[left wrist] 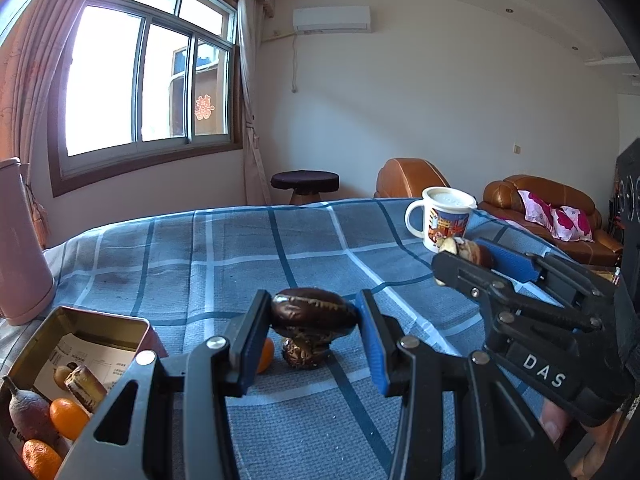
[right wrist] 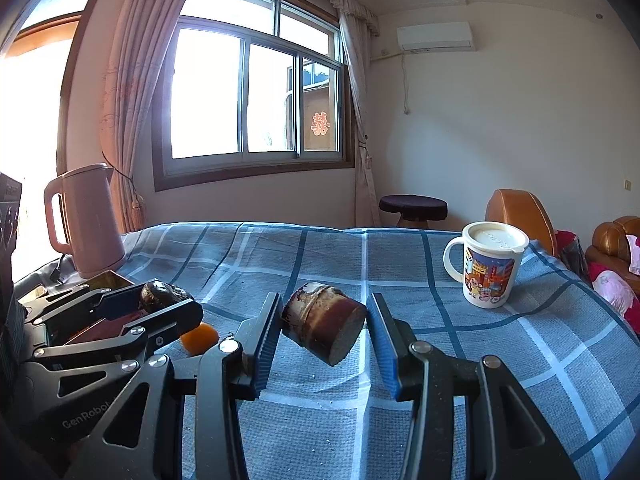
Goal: Organize fruits
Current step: 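Carry the can in the right gripper while the left carries the chestnut over the tin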
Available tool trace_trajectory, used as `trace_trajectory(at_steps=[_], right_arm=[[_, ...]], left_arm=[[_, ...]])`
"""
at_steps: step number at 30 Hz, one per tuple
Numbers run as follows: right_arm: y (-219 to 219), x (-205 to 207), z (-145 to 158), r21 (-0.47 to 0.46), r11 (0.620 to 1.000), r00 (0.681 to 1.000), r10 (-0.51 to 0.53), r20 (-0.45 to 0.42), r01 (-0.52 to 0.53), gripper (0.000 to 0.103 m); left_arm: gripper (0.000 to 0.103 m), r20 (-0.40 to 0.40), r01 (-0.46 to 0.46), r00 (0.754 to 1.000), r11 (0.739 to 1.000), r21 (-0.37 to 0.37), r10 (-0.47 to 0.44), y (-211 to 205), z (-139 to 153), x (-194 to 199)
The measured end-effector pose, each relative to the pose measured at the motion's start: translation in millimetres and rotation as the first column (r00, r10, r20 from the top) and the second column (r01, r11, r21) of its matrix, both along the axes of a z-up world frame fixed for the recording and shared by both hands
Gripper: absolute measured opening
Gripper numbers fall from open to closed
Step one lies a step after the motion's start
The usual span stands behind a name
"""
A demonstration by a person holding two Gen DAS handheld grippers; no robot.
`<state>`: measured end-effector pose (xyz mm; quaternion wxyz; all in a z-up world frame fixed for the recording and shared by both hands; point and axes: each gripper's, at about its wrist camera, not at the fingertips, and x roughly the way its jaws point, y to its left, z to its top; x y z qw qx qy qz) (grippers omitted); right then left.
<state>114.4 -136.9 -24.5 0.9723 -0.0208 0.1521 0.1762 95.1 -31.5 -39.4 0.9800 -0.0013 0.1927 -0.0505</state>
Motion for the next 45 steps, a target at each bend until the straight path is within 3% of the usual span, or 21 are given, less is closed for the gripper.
trace_trajectory(at_steps=[45], right_arm=[[48,-20,-1,-0.023,0.994,0.994,0.106,-0.001,-0.106,0.045]], left_arm=[[0.046,0.019,-0.038,0.999,0.998,-0.053,0.039,43,3,-39]])
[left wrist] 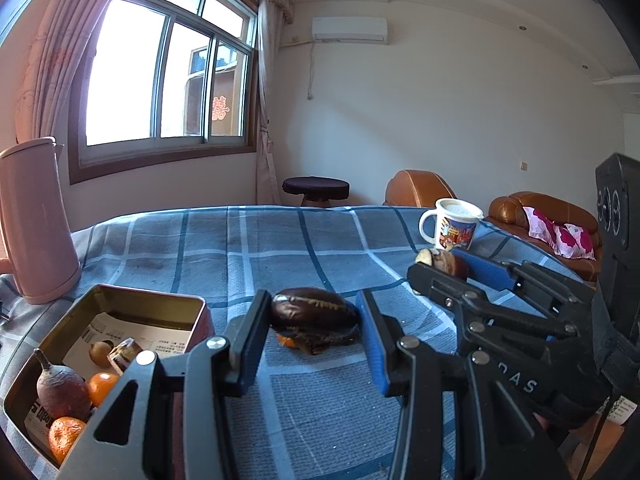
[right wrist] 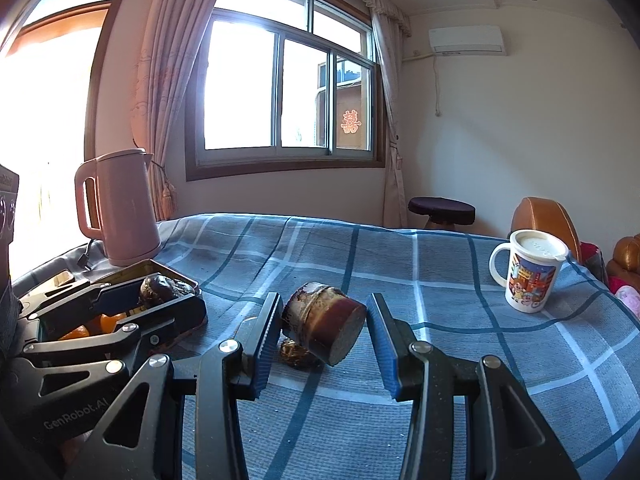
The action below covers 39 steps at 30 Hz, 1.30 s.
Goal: Organize fruits
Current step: 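Carry the can in the right gripper while the left carries the chestnut over the tin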
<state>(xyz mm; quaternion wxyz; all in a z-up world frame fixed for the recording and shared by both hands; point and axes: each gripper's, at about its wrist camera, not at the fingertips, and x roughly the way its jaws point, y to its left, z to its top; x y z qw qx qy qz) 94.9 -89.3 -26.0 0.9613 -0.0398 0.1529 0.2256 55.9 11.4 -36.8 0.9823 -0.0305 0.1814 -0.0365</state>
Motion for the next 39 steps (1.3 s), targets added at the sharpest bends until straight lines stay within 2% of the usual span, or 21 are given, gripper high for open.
trace_trajectory(at_steps=[23,39], right_arm=[[21,-5,2,-0.007,0.999,0.999,0.045,0.018,-0.045,0.045],[51,-16,12,-0.027,0.994,0.994,0.105,0.039,-0.104,0.045]], left_arm=[[0.045,-0.001,-0.05,0.999,0.999,-0.009,0.05,24,1,-11],[0.045,0.039,-0.091,0.995,0.996,-0.011,0.091,43,10,-28]])
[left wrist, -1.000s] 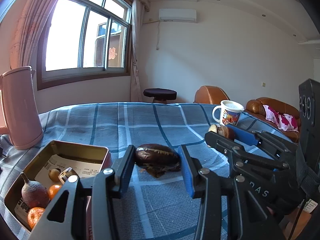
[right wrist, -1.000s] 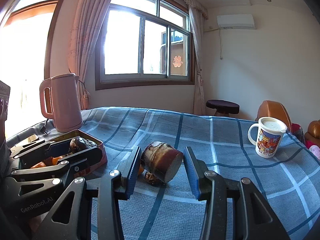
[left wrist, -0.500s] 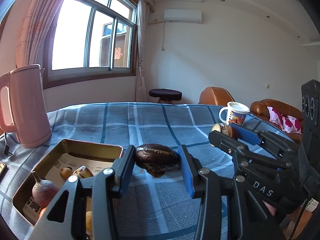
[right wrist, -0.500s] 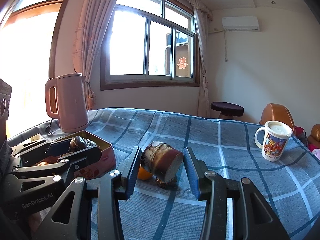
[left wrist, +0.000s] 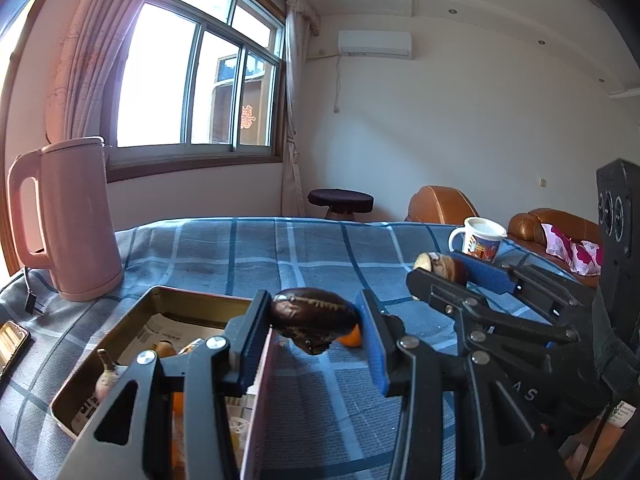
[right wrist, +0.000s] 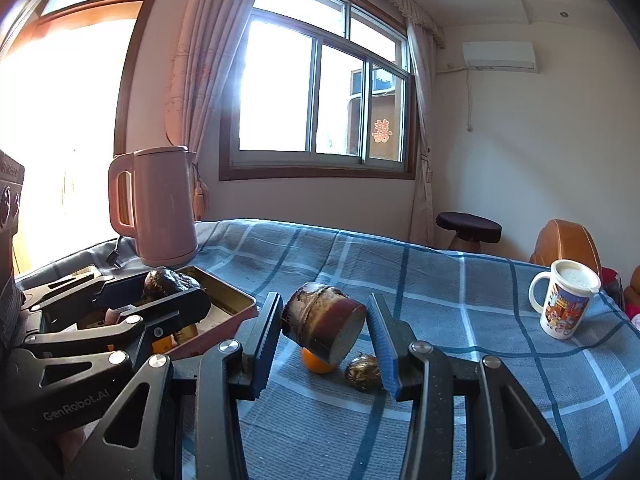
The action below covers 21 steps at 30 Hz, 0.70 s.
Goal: Organize fruits
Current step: 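Carry the can in the right gripper while the left carries the chestnut over the tin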
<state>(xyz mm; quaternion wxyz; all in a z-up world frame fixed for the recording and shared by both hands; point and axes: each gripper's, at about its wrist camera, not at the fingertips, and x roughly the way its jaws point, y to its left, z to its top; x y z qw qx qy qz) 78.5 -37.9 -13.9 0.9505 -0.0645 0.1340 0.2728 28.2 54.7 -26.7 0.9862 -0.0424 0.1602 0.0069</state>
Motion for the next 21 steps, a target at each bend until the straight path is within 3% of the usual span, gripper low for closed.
trace_trajectory(at_steps=[21], right_arm=[[40,-7,6,-0.015,0.997,0.997,0.076,0.013,-0.076,0.045]], left_arm=[[0.045,0.009,-0.075,0.997,0.997,-0.014,0.076,39,1,-17]])
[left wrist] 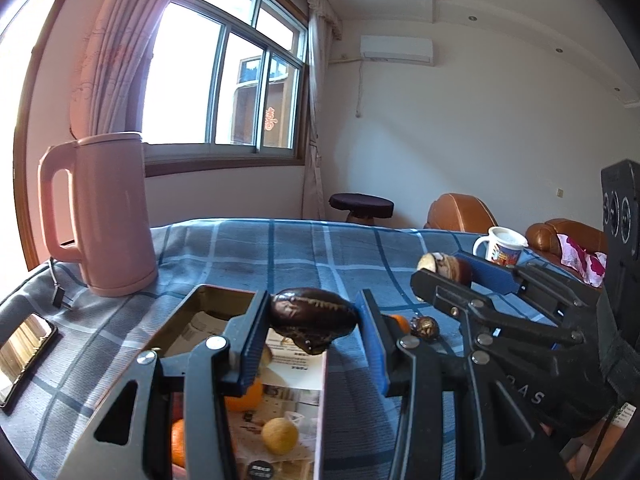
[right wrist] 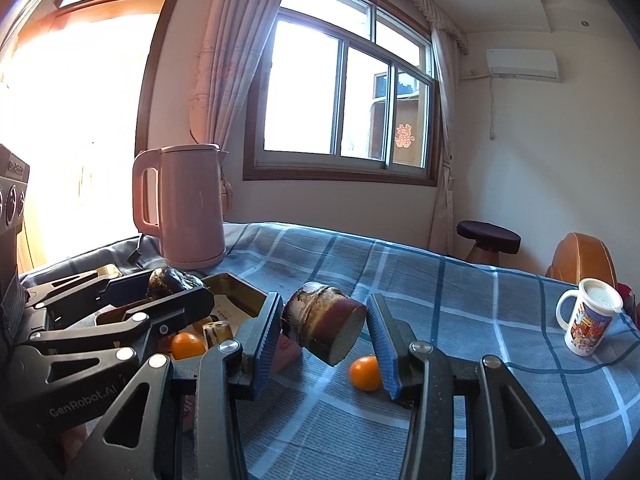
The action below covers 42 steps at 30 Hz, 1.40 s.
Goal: Organize fruits
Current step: 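Carry the can in the right gripper while the left carries the chestnut over the tin, then open the right gripper over the tin while the left releases the chestnut inside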
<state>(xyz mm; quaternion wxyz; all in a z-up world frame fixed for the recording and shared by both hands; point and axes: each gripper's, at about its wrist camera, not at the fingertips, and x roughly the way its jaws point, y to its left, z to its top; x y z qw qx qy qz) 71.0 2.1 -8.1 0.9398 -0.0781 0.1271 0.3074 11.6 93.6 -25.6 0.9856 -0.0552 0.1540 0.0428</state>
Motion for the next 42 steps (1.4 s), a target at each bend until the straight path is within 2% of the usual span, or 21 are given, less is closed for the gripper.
trace_trajectory(at_steps=[12,24,42], right_arm=[[23,-7,1,-0.01,0.998,0.998,0.055,0.007,-0.055,0.045],[39,-9,1,-0.013,0.996,0.996,0.093,-0.002,-0.093,0.045],[72,-2,-19,-0.046,0.987,0.987,0.149,-0.064,-0.152,0.045]], left_arm=[[0.045,-0.005,-0.069,0.998,0.998,-0.016,0.069,31,-2,-10],[0.045,-0.029,-0.11,0.993,0.994,0.004,0.111,46,-4,-14],[0.045,-0.083,-0.169,0.982,0.986,-0.014,0.167,76,-15,-13]])
